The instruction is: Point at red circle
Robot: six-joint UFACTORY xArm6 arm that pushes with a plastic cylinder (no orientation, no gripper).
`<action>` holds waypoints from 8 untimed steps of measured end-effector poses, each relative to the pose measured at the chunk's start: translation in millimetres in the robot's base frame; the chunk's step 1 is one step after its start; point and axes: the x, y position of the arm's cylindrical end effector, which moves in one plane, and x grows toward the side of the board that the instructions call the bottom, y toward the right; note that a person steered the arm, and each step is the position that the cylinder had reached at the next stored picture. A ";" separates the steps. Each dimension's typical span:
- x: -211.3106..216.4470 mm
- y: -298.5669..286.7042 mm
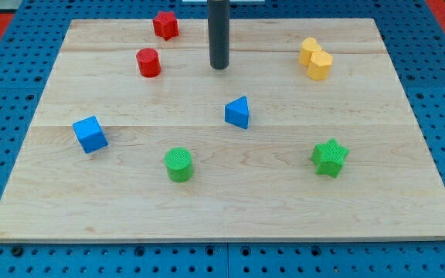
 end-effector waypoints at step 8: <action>-29.5 -126.1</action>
